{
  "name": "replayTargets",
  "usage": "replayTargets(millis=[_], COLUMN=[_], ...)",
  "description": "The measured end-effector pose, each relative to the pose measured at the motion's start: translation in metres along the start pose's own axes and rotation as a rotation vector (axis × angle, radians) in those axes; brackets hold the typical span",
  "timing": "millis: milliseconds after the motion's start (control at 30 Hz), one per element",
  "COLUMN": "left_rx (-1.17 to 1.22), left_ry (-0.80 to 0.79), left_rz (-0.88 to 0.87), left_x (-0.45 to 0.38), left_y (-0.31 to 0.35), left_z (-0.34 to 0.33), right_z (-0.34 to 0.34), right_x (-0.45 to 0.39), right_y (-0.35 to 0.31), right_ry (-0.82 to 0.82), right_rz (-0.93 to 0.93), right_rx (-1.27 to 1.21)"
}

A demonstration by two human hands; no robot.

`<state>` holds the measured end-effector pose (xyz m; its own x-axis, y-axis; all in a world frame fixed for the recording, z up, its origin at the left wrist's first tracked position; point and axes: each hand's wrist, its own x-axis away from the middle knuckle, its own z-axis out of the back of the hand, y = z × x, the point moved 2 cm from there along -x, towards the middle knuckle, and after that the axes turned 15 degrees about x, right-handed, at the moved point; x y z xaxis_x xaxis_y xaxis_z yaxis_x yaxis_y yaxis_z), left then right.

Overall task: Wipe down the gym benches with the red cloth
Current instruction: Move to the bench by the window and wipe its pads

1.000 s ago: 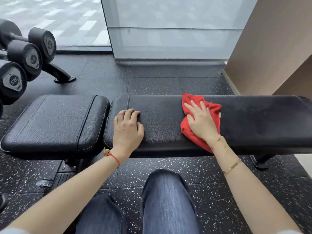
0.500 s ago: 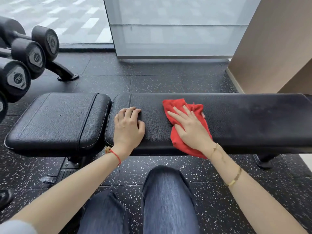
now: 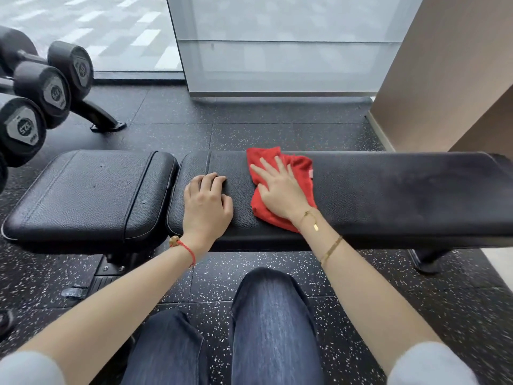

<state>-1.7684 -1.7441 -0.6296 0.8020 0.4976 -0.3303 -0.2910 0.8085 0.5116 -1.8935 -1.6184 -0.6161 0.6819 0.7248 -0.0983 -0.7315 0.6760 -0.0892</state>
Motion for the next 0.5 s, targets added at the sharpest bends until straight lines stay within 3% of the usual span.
replayTargets(millis=[167, 500], left_rx=[0.001, -0.011], left_ry=[-0.011, -0.036], left_rz=[-0.011, -0.008], left_x=[0.001, 0.002], left_y=[-0.003, -0.004], left_z=[-0.001, -0.001], right_z=[-0.001, 0.013], right_x=[0.05, 0.005], right_y=[0.019, 0.105], right_ry=[0.056, 0.001], right_rz=[0.074, -0.348], right_rx=[-0.066, 0.038])
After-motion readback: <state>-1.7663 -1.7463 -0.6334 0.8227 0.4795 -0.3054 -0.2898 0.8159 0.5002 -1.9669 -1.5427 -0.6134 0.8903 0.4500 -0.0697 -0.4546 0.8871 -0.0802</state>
